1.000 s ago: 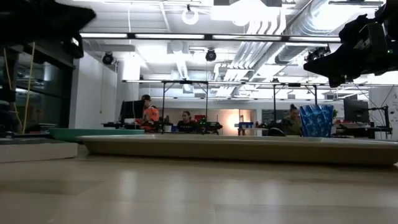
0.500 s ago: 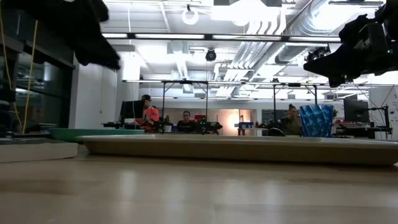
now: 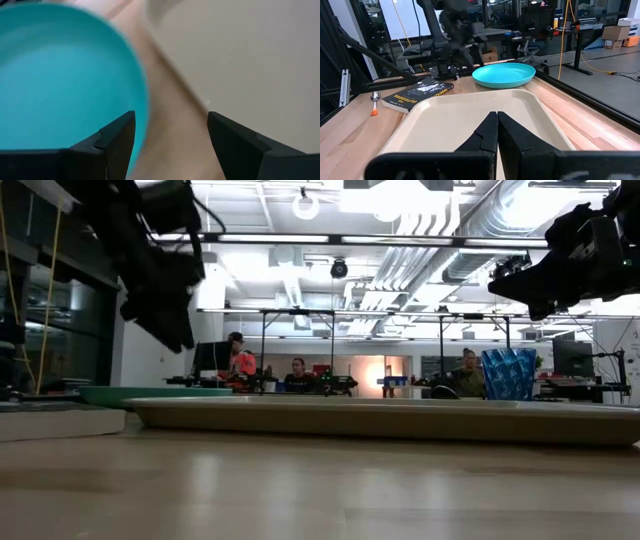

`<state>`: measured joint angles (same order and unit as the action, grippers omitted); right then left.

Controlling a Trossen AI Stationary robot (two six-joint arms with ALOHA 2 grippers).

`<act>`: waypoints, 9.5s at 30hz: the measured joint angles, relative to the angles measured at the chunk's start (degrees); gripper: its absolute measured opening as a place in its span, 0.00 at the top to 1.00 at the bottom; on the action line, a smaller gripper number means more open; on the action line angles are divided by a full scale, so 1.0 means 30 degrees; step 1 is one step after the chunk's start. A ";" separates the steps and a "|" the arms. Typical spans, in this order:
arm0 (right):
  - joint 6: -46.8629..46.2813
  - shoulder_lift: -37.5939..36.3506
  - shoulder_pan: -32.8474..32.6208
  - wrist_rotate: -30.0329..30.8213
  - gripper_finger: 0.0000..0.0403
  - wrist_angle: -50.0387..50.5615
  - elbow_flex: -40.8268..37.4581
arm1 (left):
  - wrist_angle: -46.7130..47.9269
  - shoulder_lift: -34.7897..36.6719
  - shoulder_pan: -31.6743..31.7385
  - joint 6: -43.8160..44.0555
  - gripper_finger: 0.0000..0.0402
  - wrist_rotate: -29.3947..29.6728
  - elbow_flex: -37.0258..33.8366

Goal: Pick and place plate/cup/fork/spoon on tray
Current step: Put the blue plate on the gray serving tray

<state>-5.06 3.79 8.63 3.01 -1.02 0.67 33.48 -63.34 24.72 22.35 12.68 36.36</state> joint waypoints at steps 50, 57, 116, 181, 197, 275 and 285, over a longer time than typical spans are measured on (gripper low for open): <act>-0.0002 -0.0004 0.0002 0.0002 1.00 0.0002 0.0000 | 0.0274 -0.7223 0.2742 -0.2192 0.43 -0.1345 0.0044; -0.0006 0.0000 -0.0002 0.0000 1.00 0.0000 0.0000 | 0.0282 -0.7267 0.2738 -0.2177 0.52 -0.1436 0.0104; 0.0000 0.0000 0.0004 0.0000 1.00 0.0001 0.0000 | 0.0665 -0.6134 0.2113 -0.2529 1.00 0.0464 0.0503; -0.0006 -0.0006 0.0006 0.0006 1.00 0.0000 0.0000 | -0.1042 -0.8108 -1.1827 -0.6261 1.00 0.7998 0.8893; -0.0006 -0.0006 -0.0002 -0.0002 1.00 0.0000 0.0000 | -0.2627 -1.6499 -1.5001 -1.2921 1.00 0.6217 1.5960; -0.0006 -0.0006 0.0005 -0.0002 1.00 0.0000 0.0000 | -0.5312 -1.7780 -1.1195 -1.0920 0.97 0.3085 1.2152; -0.0006 -0.0006 -0.0001 -0.0002 1.00 0.0000 0.0000 | -0.5336 -1.7780 -1.1223 -1.0949 0.88 0.3098 1.2152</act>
<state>-5.08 3.77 8.62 3.01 -1.02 0.67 17.47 -116.68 -8.95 -10.50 21.97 72.82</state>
